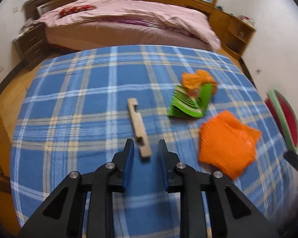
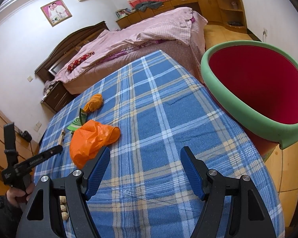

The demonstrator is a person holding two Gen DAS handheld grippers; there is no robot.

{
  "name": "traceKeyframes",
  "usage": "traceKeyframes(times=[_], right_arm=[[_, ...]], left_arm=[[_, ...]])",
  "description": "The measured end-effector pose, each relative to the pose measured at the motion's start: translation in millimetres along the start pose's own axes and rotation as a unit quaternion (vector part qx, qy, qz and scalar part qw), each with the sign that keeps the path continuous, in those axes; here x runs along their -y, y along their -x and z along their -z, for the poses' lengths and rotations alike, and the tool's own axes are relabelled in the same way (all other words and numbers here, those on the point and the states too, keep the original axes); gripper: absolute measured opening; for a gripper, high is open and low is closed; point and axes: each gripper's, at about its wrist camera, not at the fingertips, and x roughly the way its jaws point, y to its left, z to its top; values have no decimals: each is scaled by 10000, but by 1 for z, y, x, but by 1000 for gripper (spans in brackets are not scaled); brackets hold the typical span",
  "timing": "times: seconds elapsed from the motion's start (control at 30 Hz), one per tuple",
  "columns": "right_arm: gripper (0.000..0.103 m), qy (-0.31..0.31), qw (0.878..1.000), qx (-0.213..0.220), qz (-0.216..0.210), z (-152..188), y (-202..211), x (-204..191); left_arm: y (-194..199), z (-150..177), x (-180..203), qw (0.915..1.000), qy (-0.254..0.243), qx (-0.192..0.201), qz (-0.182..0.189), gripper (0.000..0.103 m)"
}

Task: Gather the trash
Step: 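Grasp the wooden stick with the left gripper while the right gripper grasps the orange mesh bag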

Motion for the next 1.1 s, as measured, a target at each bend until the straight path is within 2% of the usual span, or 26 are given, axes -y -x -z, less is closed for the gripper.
traceKeyframes(times=[0.13,0.17,0.2,0.23,0.37,0.47,0.53,0.67,0.87,0.97,1.1], right_arm=[[75,64,10000,-49,-14,0,-3,-5],[75,91,9999,-67,-31,0,-4,-7],[75,112,9999,-79,-43,-1,-5,-9],[75,149,9998,-93,-65,-1,-7,-11],[75,324,9991,-135,-219,-5,-15,-26],[82,448,9982,-209,-332,-8,-24,-39],[82,501,9979,-246,-334,-9,-31,-48],[84,680,9970,-294,-222,-9,-48,-69],[87,1095,9933,-378,-8,-6,-73,-100],[87,1194,9915,-511,33,-3,-86,-111],[87,1490,9872,-491,290,1,-94,-124]], left_arm=[[-3,-3,-3,9997,201,110,-114,24],[-3,-2,-2,9996,225,150,-126,21],[-4,-1,-1,9995,256,174,-100,11],[-3,0,-2,9993,282,215,-81,9],[-1,9,-3,9982,380,439,175,9],[2,13,-1,9970,378,551,403,9],[7,14,-1,9956,389,669,535,9],[18,16,-4,9921,441,912,736,9],[21,17,-13,9892,663,926,926,9],[24,18,-16,9881,713,1000,922,9],[24,18,-18,9877,755,1033,896,9]])
